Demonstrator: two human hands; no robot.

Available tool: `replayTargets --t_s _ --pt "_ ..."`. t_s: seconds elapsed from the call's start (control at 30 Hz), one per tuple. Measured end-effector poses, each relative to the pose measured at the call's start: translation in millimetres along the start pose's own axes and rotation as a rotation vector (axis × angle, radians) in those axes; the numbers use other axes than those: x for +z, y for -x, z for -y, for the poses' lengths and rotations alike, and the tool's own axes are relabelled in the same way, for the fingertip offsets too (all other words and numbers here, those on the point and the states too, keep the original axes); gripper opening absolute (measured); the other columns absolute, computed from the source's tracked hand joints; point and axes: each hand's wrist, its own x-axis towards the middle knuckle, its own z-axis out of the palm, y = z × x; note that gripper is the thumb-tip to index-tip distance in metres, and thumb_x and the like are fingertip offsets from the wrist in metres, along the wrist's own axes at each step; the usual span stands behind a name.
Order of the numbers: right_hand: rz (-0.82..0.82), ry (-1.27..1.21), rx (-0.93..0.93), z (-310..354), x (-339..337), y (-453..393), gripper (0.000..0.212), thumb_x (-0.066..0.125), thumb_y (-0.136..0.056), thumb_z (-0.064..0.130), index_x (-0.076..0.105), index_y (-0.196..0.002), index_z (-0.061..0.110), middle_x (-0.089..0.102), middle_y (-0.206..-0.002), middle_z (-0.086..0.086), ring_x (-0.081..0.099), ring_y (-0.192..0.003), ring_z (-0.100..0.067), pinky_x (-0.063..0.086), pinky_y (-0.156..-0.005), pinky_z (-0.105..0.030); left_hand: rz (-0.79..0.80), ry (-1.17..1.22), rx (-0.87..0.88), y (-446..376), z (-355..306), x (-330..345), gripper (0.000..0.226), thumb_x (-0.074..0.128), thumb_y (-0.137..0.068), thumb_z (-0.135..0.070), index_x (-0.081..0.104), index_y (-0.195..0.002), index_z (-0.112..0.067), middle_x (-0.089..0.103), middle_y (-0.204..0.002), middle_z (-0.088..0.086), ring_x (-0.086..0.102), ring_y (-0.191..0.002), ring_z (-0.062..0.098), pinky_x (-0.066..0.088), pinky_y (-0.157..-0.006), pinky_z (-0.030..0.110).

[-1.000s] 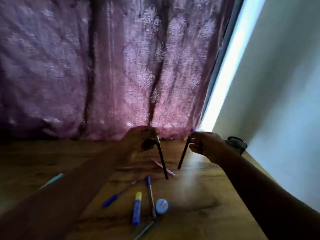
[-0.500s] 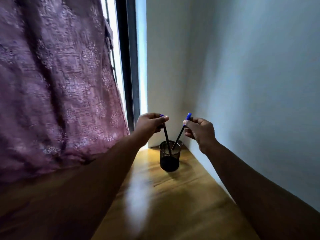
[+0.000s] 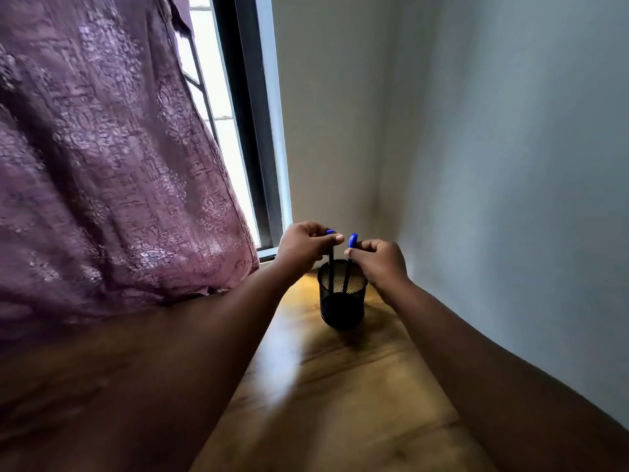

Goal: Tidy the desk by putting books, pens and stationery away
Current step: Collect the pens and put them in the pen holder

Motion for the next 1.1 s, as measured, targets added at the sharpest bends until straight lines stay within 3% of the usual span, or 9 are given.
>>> replayTargets --t_s 0.17,0.37,0.47,0.53,0.63,0.73,0.87,0.97,1.1 --pt "0.022 0.008 0.028 -11 5 0 0.012 0.074 -0.075 0.026 0.066 -0.073 0.018 0.069 -0.077 0.0 0.065 -0.078 -0.019 0.052 -0.068 -0.032 -0.007 -0.092 -0.019 -3 16 1 0.033 0.081 -0.072 -0.031 0.074 -0.096 -0.01 0.071 -0.076 0.004 0.063 -0.067 0.015 0.054 -0.069 0.033" --pt "0.041 0.007 0.042 -17 3 0 0.022 0.077 -0.071 0.03 0.069 -0.084 0.014 0.071 -0.081 -0.001 0.066 -0.076 -0.017 0.052 -0.07 -0.031 -0.008 -0.105 -0.062 0 25 2 0.022 0.081 -0.071 -0.035 0.076 -0.086 -0.02 0.073 -0.08 0.005 0.061 -0.068 0.016 0.056 -0.078 0.042" --pt "0.027 0.006 0.034 -16 -4 1 0.023 0.077 -0.069 0.033 0.071 -0.082 0.014 0.072 -0.08 -0.002 0.064 -0.073 -0.017 0.051 -0.069 -0.032 -0.016 -0.051 -0.07 13 21 -11 0.024 0.08 -0.074 -0.028 0.075 -0.092 -0.013 0.07 -0.082 0.008 0.059 -0.072 0.017 0.052 -0.071 0.034" --pt "-0.015 -0.015 0.016 -11 -11 2 0.022 0.077 -0.069 0.032 0.07 -0.082 0.016 0.072 -0.082 -0.002 0.066 -0.075 -0.018 0.054 -0.075 -0.035 -0.022 -0.046 -0.054 26 18 -27 0.016 0.08 -0.074 -0.026 0.074 -0.086 -0.017 0.071 -0.086 0.017 0.057 -0.073 0.019 0.046 -0.066 0.033" --pt "-0.055 -0.009 -0.048 7 -15 15 0.034 0.075 -0.071 0.032 0.068 -0.1 0.017 0.071 -0.094 -0.005 0.069 -0.084 -0.021 0.058 -0.08 -0.042 -0.028 -0.065 -0.022 57 17 -70 0.013 0.079 -0.075 -0.021 0.074 -0.084 -0.014 0.072 -0.086 0.02 0.057 -0.069 0.018 0.044 -0.062 0.029" --pt "-0.041 0.004 -0.159 32 -8 41 0.038 0.074 -0.073 0.03 0.067 -0.107 0.016 0.068 -0.096 -0.005 0.065 -0.078 -0.019 0.057 -0.069 -0.036 -0.038 -0.084 -0.017 100 23 -125 0.005 0.077 -0.077 -0.017 0.072 -0.078 -0.015 0.065 -0.069 0.009 0.054 -0.062 0.013 0.042 -0.053 0.022" --pt "0.057 -0.012 -0.27 70 31 96 0.025 0.074 -0.077 0.027 0.07 -0.1 0.016 0.067 -0.075 0.006 0.055 -0.059 -0.003 0.045 -0.056 -0.019 -0.073 -0.154 -0.11 170 61 -212 0.007 0.079 -0.074 -0.025 0.074 -0.076 -0.02 0.071 -0.071 0.0 0.061 -0.066 0.01 0.047 -0.061 0.025" --pt "0.193 -0.082 -0.293 90 82 145 0.014 0.074 -0.079 0.017 0.07 -0.092 0.015 0.059 -0.044 0.018 0.046 -0.037 0.003 0.034 -0.04 -0.008 -0.142 -0.217 -0.191 225 88 -276 0.016 0.079 -0.075 -0.015 0.075 -0.089 -0.008 0.071 -0.077 -0.005 0.062 -0.064 -0.008 0.048 -0.067 0.012" --pt "0.409 0.073 -0.41 109 163 204 0.01 0.071 -0.079 0.012 0.068 -0.079 0.021 0.059 -0.047 0.013 0.049 -0.046 0.002 0.035 -0.046 -0.011 -0.275 -0.286 -0.271 289 111 -359 0.022 0.072 -0.082 -0.012 0.07 -0.099 0.001 0.068 -0.075 -0.009 0.062 -0.068 -0.003 0.043 -0.061 0.003"
